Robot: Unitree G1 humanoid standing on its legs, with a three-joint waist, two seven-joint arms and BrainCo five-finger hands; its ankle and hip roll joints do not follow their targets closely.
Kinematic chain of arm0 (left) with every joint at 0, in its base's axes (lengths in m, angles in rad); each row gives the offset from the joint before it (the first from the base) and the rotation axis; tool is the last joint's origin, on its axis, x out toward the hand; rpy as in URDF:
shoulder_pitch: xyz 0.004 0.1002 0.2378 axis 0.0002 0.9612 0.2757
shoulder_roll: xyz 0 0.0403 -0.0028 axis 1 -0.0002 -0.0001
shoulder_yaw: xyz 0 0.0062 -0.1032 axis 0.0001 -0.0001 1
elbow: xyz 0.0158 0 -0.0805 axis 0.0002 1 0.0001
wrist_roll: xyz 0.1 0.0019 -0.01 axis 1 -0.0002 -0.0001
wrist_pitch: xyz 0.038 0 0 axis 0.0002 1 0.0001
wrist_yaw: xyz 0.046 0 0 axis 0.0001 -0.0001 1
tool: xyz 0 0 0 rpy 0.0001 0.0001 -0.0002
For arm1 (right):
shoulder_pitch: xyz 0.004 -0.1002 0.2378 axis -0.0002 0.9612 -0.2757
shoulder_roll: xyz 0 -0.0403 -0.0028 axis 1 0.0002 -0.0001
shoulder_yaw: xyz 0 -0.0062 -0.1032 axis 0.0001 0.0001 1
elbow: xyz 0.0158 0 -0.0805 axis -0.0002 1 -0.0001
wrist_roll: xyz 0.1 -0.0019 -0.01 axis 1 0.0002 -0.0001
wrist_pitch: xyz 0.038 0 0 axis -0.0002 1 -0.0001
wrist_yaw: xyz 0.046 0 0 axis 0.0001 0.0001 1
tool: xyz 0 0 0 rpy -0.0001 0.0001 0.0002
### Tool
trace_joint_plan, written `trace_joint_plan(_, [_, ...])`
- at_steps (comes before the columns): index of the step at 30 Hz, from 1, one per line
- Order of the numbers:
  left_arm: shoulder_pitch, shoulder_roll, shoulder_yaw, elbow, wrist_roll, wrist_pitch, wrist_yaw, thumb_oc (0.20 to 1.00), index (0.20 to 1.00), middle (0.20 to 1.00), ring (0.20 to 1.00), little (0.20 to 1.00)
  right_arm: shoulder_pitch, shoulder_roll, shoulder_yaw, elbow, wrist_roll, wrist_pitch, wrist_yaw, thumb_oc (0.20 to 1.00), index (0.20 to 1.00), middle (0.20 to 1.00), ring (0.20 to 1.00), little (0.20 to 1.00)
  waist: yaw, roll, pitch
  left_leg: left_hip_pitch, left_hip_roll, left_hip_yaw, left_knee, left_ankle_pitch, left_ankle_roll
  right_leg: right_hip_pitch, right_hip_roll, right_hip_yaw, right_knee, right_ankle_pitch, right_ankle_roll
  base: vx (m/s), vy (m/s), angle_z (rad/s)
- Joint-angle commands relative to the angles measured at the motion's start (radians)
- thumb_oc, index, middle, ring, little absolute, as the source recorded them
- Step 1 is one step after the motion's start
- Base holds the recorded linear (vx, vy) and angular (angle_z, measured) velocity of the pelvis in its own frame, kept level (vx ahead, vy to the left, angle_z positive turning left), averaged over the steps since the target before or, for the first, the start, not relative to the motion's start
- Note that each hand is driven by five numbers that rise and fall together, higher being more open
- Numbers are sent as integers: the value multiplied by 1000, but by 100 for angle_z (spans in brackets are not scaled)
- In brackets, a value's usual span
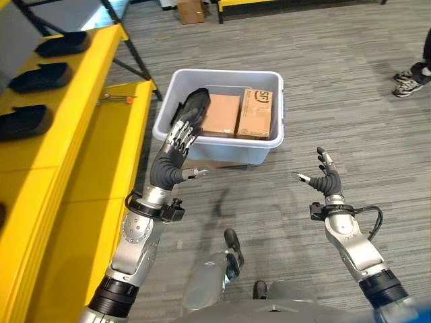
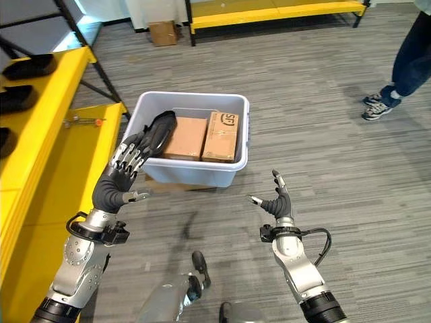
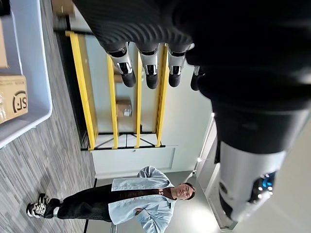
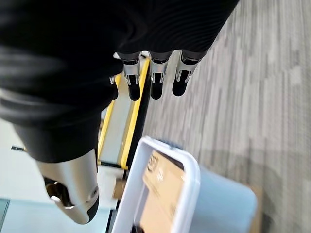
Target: Move parts from the plastic box to the shelf.
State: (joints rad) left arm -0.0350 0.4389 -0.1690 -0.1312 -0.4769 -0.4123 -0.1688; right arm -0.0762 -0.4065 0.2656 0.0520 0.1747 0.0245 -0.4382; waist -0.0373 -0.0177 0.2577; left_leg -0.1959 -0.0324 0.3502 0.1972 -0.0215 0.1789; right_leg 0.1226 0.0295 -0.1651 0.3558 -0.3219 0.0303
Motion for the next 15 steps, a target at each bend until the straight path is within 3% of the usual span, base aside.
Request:
trace_joint_plan(1, [-30,48,4,-101,24,-26,-15,1000,1000,1000,1000,1000,-39,20,-36,-52,7,-61,-21,1000,1000,1000,1000,1000,54,17,-53,10,40,-36,-47,3,-124,-110,-153,-51,210,273,89,206,327,30])
trace_joint_plan(2, [-30,43,-2,-103,34,-23,-12,1000,1000,1000,1000,1000,-42,33,-31,-49,-5,-55,-22,1000,1000,1000,1000,1000,47,37,-38,50,41,-51,-55,-20,-105,-207,-178,-40,407,324,92,198,271,23])
trace_joint_plan(5, [-21,39,-16,-118,73,-12,20,1000,1000,1000,1000,1000,-46,49,-24,-35,-27,-56,-14,1000,1000,1000,1000,1000,32,45,-20,113,40,-62,-70,-31,-105,-298,-170,-45,412,304,80,239,56,20])
trace_joint_plan(7, [-21,47,-17,-122,62,-10,43,1000,1000,1000,1000,1000,-44,44,-30,-37,-27,-60,6,1000,1000,1000,1000,1000,7,45,0,166,45,-74,-85,-35,-120,-334,-150,-67,223,300,73,260,-138,50])
trace_joint_plan(8, [-17,53,-9,-127,59,-10,64,1000,1000,1000,1000,1000,-37,34,-40,-48,-40,-72,21,1000,1000,1000,1000,1000,-12,30,6,193,38,-88,-105,-46,-135,-357,-139,-69,-25,324,77,297,-211,42])
trace_joint_plan(10, [1,57,-9,-133,42,-18,81,1000,1000,1000,1000,1000,-10,20,-51,-83,-39,-65,21,1000,1000,1000,1000,1000,-41,15,12,221,19,-131,-117,-69,-142,-384,-138,-18,-210,452,114,409,-261,60])
trace_joint_plan(11, [38,50,-15,-144,46,-40,84,1000,1000,1000,1000,1000,27,7,-68,-109,-18,-64,8,1000,1000,1000,1000,1000,-61,15,9,244,20,-182,-112,-96,-146,-391,-128,68,-241,476,112,400,-250,63])
trace_joint_plan(15, [18,20,-53,-113,43,-78,124,1000,1000,1000,1000,1000,-18,-9,-64,-38,-11,-63,-13,1000,1000,1000,1000,1000,-47,31,-6,208,27,-185,-98,-78,-180,-308,-132,29,-297,434,77,180,-62,102])
